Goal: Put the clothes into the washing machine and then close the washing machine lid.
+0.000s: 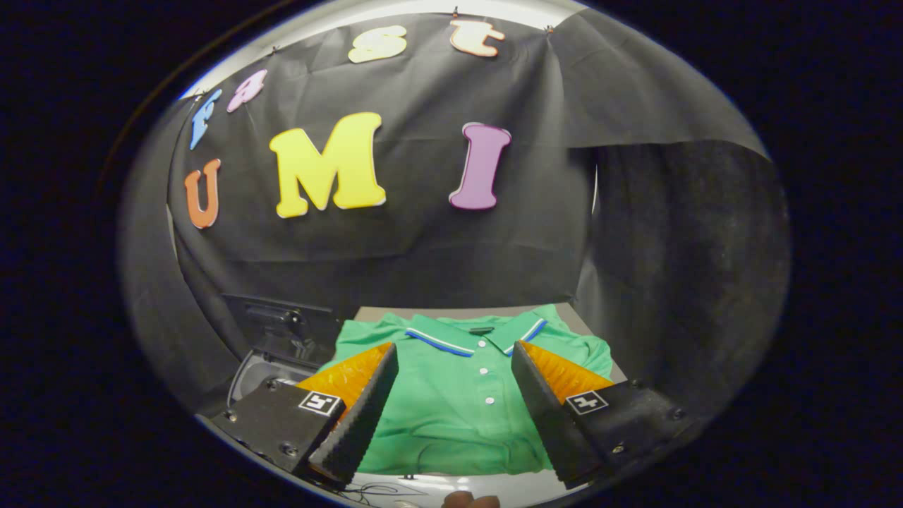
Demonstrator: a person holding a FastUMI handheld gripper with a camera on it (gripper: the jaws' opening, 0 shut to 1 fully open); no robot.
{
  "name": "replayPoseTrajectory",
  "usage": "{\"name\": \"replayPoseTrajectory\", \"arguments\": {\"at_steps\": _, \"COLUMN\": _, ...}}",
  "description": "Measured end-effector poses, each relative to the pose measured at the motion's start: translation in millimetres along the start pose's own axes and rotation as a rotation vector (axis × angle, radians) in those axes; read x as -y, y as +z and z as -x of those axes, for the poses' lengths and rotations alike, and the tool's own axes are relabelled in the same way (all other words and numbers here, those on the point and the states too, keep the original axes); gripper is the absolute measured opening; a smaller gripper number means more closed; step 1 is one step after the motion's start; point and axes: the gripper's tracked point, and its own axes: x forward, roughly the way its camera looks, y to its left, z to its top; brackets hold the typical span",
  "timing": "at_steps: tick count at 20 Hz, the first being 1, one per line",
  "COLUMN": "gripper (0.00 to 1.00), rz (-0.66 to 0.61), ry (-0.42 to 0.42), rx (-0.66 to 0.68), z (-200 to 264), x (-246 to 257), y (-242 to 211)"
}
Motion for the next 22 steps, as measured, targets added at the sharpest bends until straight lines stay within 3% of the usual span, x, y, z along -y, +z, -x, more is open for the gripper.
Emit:
{"name": "replayPoseTrajectory", "arguments": {"at_steps": 6, "gripper": 1.0, "rz": -0.04, "ry": 0.031, "rx": -0.219, "z": -44.2, "x": 11.1, "y": -36.3}}
{"name": "replayPoseTrajectory", "arguments": {"at_steps": 11, "gripper": 1.0, "rz": 0.068, "ry": 0.042, "rx": -0.347, "z": -49.2, "x": 10.1, "y": -65.9}}
{"name": "replayPoseTrajectory", "arguments": {"at_steps": 21, "gripper": 1.0, "rz": 0.059, "ry": 0.049, "rx": -0.395, "z": -51.0, "x": 6.7, "y": -67.0}}
{"name": "replayPoseTrajectory", "arguments": {"at_steps": 22, "gripper": 0.81, "rz": 0.064, "ry": 0.056, "rx": -0.399, "z": -49.4, "x": 8.0, "y": -65.2}}
